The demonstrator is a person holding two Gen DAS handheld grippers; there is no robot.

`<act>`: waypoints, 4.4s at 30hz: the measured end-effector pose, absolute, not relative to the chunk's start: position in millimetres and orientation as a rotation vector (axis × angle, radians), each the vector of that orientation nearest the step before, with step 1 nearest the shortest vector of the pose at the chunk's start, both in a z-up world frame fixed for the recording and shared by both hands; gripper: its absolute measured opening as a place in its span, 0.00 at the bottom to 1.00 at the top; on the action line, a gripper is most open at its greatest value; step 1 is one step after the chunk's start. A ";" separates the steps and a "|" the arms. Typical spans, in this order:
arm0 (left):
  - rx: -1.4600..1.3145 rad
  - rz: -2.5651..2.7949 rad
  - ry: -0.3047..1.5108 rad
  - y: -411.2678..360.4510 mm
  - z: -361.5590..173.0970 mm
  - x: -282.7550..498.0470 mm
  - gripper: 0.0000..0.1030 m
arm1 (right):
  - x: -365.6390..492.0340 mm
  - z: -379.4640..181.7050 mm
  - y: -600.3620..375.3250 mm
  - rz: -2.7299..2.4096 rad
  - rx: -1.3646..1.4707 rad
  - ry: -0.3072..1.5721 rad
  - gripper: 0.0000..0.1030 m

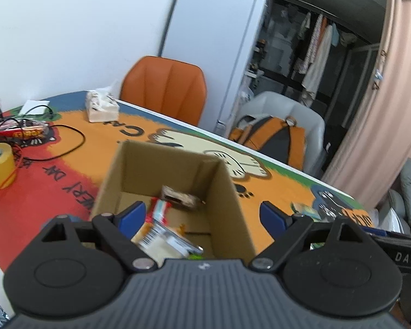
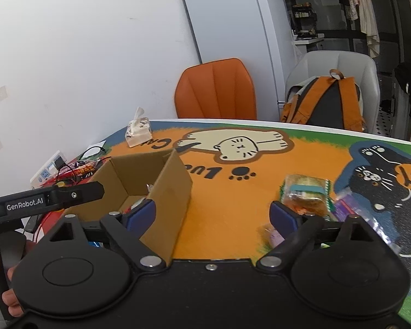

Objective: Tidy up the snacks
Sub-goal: 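Move both tools back from the box toward the snack pile, then grasp the purple-wrapped roll with the right tool while the left tool grasps a blue candy, then lift the purple roll and blue candy off the table with both tools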

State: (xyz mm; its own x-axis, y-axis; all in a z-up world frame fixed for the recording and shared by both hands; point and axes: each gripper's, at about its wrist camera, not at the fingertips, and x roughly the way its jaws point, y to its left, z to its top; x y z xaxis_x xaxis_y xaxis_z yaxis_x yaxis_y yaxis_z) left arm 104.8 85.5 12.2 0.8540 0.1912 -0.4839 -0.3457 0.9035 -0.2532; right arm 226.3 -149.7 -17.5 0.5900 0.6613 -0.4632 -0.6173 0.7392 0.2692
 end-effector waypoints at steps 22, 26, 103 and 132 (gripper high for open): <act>-0.292 0.112 0.502 19.9 7.6 118.5 0.87 | 229.9 -27.6 -214.8 0.631 0.107 0.573 0.96; -0.288 0.053 0.489 8.1 5.7 121.5 0.86 | 234.8 -32.4 -224.9 0.613 0.113 0.580 0.89; -0.416 -0.064 0.642 -44.2 -96.1 210.2 0.00 | 280.5 -103.0 -261.7 0.497 0.116 0.716 0.41; -0.352 -0.069 0.660 -65.0 -97.1 212.2 0.59 | 270.7 -114.2 -272.9 0.442 0.102 0.749 0.36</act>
State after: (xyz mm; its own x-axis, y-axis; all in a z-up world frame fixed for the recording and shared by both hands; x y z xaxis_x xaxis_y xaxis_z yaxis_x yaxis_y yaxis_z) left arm 212.2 -65.0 -97.1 0.7902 -0.1731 -0.5879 -0.0486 0.9385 -0.3418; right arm 270.7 -272.9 -114.2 0.6455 0.4239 -0.6354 -0.3521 0.9033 0.2450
